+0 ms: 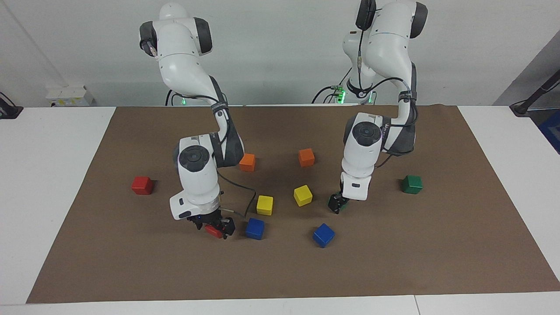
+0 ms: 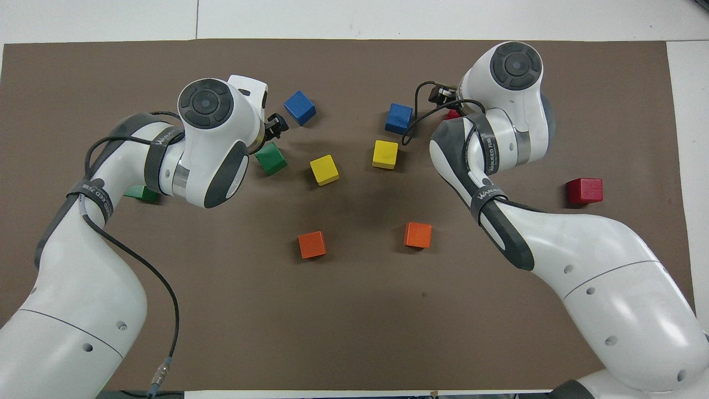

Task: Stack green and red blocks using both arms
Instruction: 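Grasp another green block with the left gripper while the right gripper grasps red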

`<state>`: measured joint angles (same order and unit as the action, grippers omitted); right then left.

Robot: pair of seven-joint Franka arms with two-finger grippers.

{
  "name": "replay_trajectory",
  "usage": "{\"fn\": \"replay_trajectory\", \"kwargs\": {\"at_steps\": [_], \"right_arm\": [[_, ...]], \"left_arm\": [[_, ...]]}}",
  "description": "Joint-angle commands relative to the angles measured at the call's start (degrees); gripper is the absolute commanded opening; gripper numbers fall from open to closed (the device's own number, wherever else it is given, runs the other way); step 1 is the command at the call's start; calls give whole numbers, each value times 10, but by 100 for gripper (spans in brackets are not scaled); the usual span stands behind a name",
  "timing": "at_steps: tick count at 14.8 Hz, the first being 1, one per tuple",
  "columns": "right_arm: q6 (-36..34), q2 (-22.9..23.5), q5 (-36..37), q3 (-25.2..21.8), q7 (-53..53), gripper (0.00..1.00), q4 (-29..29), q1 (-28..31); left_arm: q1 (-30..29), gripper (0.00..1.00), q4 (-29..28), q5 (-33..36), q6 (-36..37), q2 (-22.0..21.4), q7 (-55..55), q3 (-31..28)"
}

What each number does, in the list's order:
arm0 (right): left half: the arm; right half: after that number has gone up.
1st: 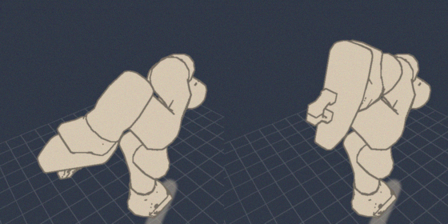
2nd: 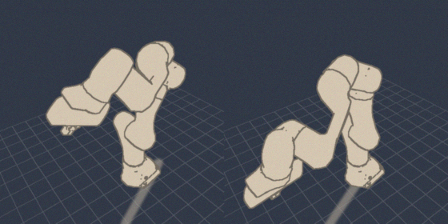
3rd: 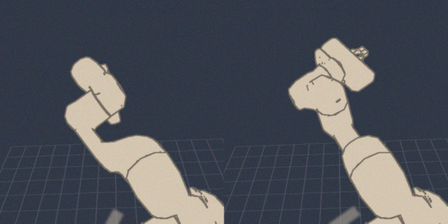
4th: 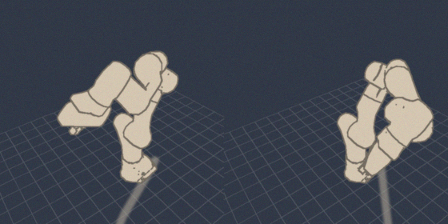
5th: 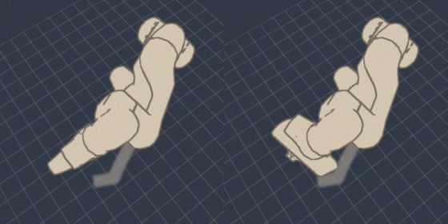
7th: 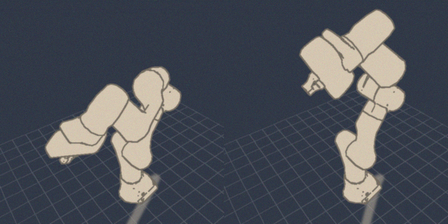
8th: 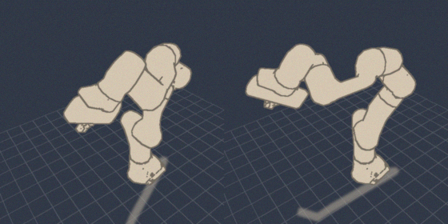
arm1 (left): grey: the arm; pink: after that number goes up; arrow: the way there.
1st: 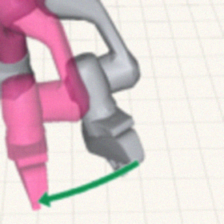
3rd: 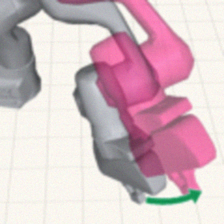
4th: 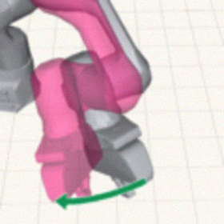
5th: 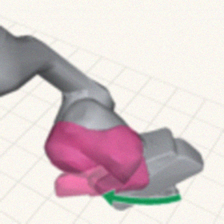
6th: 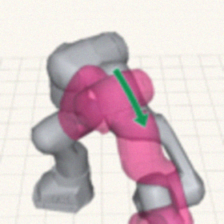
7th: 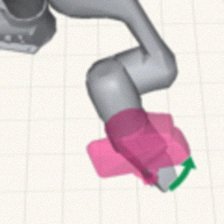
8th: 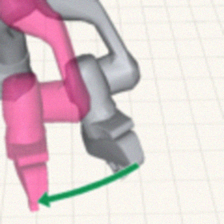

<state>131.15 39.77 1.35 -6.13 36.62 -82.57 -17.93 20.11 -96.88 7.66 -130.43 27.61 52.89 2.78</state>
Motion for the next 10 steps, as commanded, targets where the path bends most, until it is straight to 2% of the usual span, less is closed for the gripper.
{"fn": "replay_trajectory", "kwargs": {"at_steps": [1,2,3,4,5,7,8,10], "right_arm": [[17,-10,-10,2,6,100,-28,0],[18,-11,-11,2,6,94,-32,0],[16,-11,-11,2,6,75,-32,0],[13,-12,-11,2,6,36,-32,0],[8,-12,-11,2,5,1,-32,0],[3,-13,-10,2,3,0,-31,0],[-4,-13,-10,2,-1,0,-29,1],[-26,-27,-9,2,-29,0,-28,5]], "left_arm": [[14,100,-51,18,-54,-13,46,-8],[16,100,-54,18,-64,-12,54,-8],[18,100,-56,18,-65,-12,58,-8],[20,100,-57,18,-65,-12,66,-8],[21,100,-59,18,-65,-12,72,-8],[29,98,-73,19,-74,-12,83,-8],[32,89,-81,19,-87,-13,90,-8],[32,64,-89,19,-95,-14,96,-8]]}}
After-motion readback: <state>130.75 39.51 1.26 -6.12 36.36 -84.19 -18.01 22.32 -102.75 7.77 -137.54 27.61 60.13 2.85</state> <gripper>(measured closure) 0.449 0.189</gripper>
